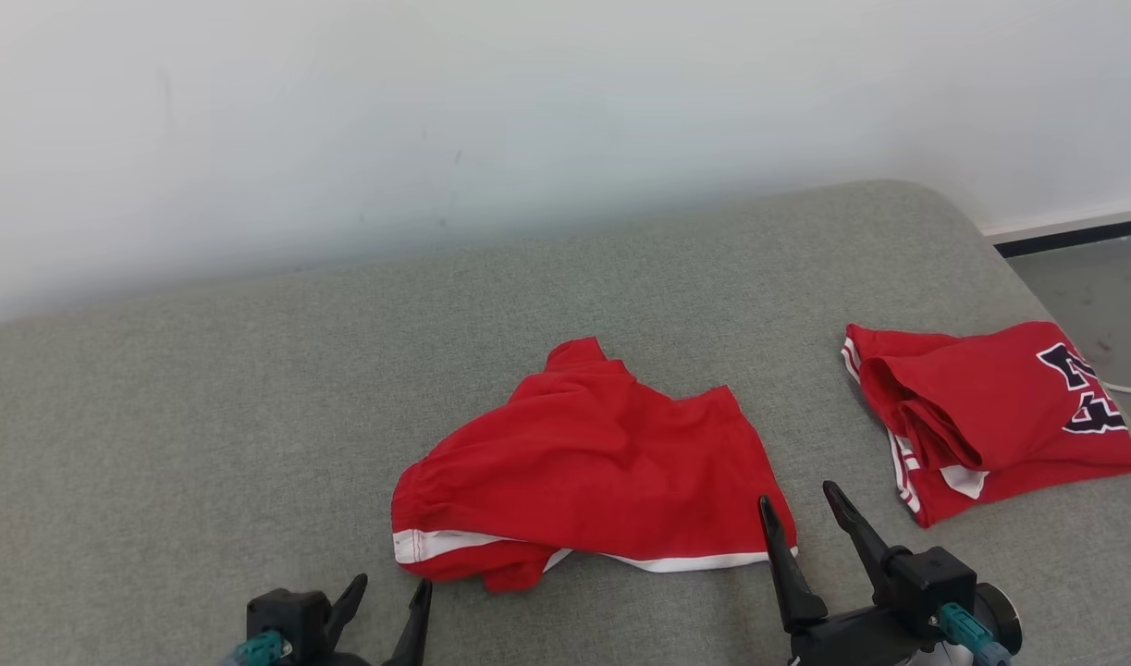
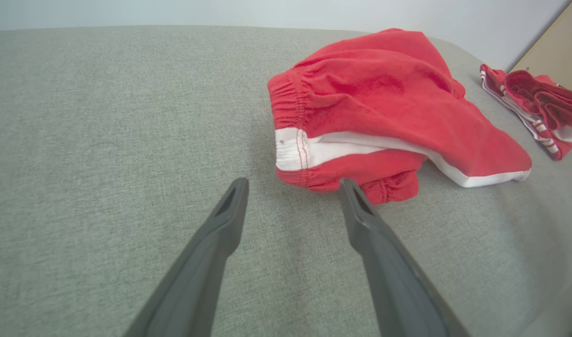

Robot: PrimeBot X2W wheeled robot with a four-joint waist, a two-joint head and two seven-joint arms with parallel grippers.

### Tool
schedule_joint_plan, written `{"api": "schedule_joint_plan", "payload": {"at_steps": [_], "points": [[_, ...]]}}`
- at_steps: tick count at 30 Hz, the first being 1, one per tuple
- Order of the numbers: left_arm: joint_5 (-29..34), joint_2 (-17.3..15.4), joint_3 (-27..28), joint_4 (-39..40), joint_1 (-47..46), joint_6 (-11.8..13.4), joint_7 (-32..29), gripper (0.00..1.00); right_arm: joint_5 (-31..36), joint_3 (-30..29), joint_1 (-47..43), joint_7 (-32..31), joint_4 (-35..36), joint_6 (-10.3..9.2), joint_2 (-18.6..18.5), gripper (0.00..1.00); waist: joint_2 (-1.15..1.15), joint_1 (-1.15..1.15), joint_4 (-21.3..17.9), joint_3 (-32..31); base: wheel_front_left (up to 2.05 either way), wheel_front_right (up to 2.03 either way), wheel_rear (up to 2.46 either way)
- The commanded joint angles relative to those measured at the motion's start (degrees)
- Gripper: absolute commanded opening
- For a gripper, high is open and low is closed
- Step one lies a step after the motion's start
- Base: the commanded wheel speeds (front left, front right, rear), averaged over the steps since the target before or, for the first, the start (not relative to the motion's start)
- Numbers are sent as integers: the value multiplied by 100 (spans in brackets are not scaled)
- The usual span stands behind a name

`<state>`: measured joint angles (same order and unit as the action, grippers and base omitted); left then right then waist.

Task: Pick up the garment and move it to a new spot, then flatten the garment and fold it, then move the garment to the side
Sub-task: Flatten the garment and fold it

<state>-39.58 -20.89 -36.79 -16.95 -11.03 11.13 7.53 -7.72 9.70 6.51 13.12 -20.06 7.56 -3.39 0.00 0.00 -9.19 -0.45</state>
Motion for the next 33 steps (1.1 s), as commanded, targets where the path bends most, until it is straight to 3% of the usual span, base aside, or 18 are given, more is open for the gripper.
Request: {"api": "schedule_joint_plan", "payload": {"at_steps": [1, 16, 17, 18, 26, 33], "points": [[-105, 35, 45, 48, 36, 4, -29, 100, 0, 1, -52, 4, 17, -18, -8, 100, 0, 0, 23, -20, 0, 0, 0], [-425, 400, 18, -942, -794, -240, -578, 100, -86, 179, -9, 4, -28, -18, -41, 100, 0, 0, -231, -59, 0, 0, 0], [-437, 413, 14, -998, -823, -253, -577, 22, -89, 176, -15, 9, -28, -18, -45, 100, 0, 0, -242, -60, 0, 0, 0], [-469, 436, 22, -1040, -841, -300, -555, 0, -91, 171, -21, 12, -26, -18, -48, 100, 0, 0, -250, -60, 0, 0, 0], [-575, 423, 120, -827, -642, -531, -171, 0, -59, 54, -86, 21, 10, -18, -56, 100, 0, 0, -136, -76, 0, 0, 0], [-737, 107, 161, 391, 28, -512, -140, 0, -19, -29, -154, 24, 37, -18, -25, 100, 0, 0, 114, -86, 0, 0, 0]]}}
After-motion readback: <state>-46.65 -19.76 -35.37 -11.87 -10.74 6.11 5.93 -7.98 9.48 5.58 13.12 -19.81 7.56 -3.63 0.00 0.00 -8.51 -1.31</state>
